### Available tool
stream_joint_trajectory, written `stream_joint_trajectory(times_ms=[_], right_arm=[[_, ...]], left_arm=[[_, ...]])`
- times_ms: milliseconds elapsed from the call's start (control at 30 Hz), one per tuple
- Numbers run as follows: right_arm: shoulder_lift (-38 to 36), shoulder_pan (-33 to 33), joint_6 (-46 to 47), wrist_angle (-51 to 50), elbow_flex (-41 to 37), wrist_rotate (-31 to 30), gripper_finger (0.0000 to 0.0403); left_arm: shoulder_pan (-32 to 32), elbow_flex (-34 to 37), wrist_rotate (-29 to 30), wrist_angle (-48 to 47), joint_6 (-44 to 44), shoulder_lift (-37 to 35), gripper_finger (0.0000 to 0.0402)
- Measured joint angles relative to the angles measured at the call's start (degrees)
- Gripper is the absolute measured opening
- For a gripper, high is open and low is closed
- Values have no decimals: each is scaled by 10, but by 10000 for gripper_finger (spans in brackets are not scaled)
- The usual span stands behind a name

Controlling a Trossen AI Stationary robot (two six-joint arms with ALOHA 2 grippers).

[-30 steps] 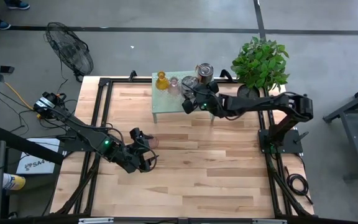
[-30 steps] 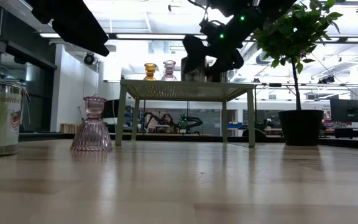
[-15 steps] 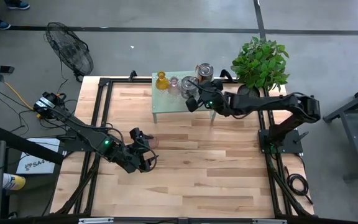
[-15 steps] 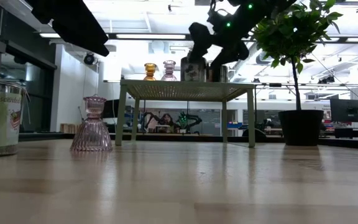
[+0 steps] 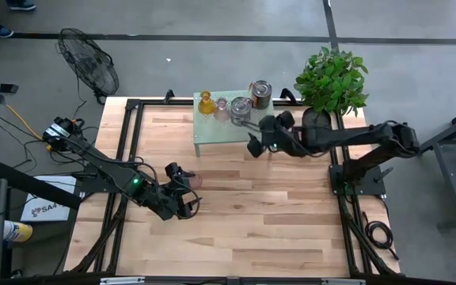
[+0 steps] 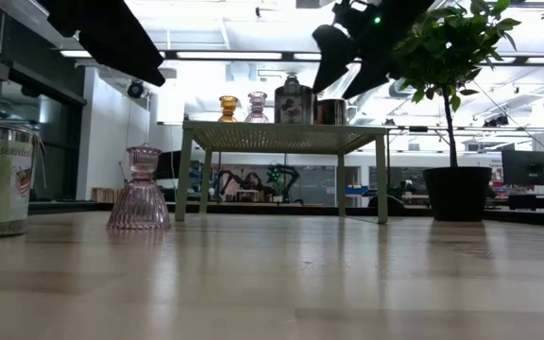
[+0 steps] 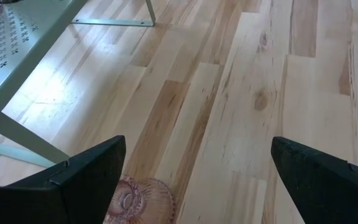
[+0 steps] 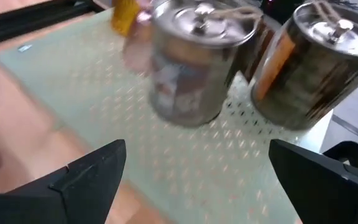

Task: Pick & Place candle stick holders
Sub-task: Put the silver candle on the shelf

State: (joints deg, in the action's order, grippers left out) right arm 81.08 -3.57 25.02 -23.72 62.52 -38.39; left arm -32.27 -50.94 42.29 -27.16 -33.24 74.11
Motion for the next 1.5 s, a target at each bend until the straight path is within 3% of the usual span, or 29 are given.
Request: stream_joint_trajectory(times_ms=[333, 567, 733, 933, 1300, 1500], right_arm=[[-7, 124, 45, -51, 0, -55, 390], [-7, 198, 50, -52, 0, -82, 390], [-7, 238, 50, -52, 0, -82, 390], [-5, 278, 58, -52, 0, -82, 390], [-5, 324, 82, -42, -22, -86, 390], [-5, 330, 123, -24, -70, -80, 390]], left_arm=[[0, 0, -19, 1, -20, 0, 396], [0, 0, -82, 0, -15, 0, 396], [0, 0, -196, -1, 13, 0, 396], [1, -6, -274, -36, 19, 0, 396], [-2, -21, -399, -218, -158, 0, 396], [-24, -20, -406, -257, -209, -4, 396]])
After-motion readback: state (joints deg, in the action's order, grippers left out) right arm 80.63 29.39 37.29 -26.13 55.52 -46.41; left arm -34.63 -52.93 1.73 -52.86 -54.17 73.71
